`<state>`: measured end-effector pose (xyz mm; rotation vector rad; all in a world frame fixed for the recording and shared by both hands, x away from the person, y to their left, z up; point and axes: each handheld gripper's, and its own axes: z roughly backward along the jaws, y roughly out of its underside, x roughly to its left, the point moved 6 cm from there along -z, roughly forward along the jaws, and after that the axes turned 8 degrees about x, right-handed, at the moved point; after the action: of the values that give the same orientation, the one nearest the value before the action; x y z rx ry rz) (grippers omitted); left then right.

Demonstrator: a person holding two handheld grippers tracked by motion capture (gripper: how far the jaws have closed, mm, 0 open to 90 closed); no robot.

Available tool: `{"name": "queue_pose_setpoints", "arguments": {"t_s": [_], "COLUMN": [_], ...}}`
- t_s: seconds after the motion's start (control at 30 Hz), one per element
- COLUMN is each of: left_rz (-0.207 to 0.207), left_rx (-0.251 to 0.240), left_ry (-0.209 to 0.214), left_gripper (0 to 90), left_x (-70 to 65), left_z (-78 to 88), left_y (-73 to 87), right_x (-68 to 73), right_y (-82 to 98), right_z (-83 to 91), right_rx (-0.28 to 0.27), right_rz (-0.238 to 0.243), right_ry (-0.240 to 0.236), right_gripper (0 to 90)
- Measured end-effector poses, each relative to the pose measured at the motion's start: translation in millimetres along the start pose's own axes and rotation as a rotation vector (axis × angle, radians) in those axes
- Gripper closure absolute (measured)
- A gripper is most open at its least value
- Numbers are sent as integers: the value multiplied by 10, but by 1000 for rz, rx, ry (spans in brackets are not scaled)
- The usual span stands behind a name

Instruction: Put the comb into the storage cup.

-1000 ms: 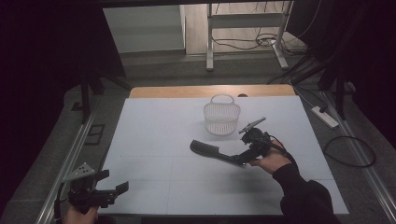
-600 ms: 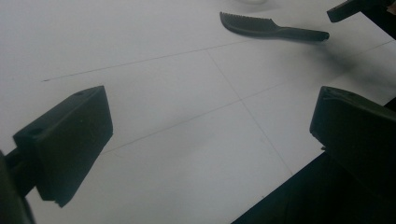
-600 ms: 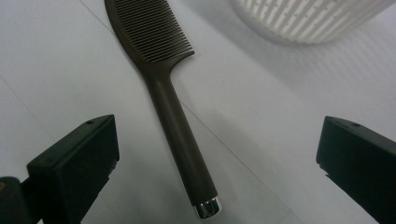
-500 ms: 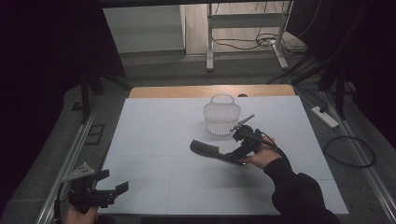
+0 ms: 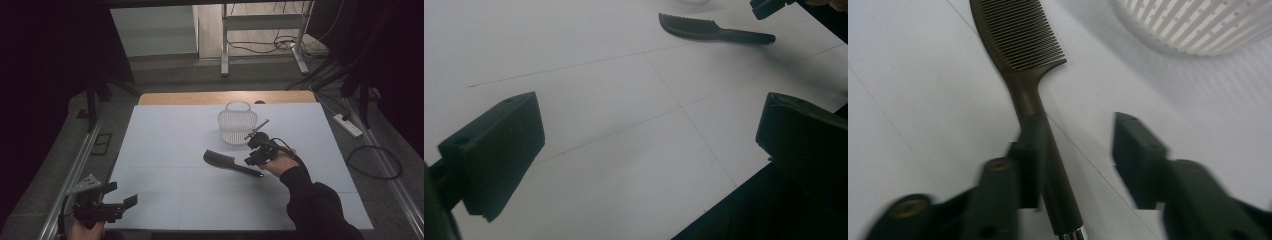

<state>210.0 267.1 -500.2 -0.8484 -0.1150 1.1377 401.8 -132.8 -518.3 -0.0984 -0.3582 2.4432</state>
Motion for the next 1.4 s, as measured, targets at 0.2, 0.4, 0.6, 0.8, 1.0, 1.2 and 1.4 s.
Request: {"name": "queue_pose_setpoints", "arguments": {"t_s": [0.2, 0.4, 0.6, 0.8, 1.0, 1.2, 1.4], "left_rz": [0, 1, 0, -1, -1, 3, 5], "left_rx": [1, 0, 1, 0, 0, -2, -2], "left_ry": [0, -1, -1, 0, 2, 2, 3], "left_gripper": [0, 0, 0, 0, 0, 0, 0], "left_x": [0, 1, 2, -2, -1, 2, 4], "left_z": [-1, -1, -1, 0, 0, 1, 1], "left_y": [0, -1, 0, 0, 0, 0, -1], "right_x": [-54, -50, -52, -55, -65, -17, 49], "right_y": [2, 10, 30, 124, 156, 180, 208], "right_z": [11, -71, -165, -326, -336, -326, -317], "right_rx": [-7, 14, 21, 74, 77, 76, 81], "right_rz": [8, 41, 42, 51, 47, 63, 80], "right_ry": [-16, 7, 6, 19, 20, 7, -1], "right_gripper": [894, 894, 895, 895, 895, 894, 894]}}
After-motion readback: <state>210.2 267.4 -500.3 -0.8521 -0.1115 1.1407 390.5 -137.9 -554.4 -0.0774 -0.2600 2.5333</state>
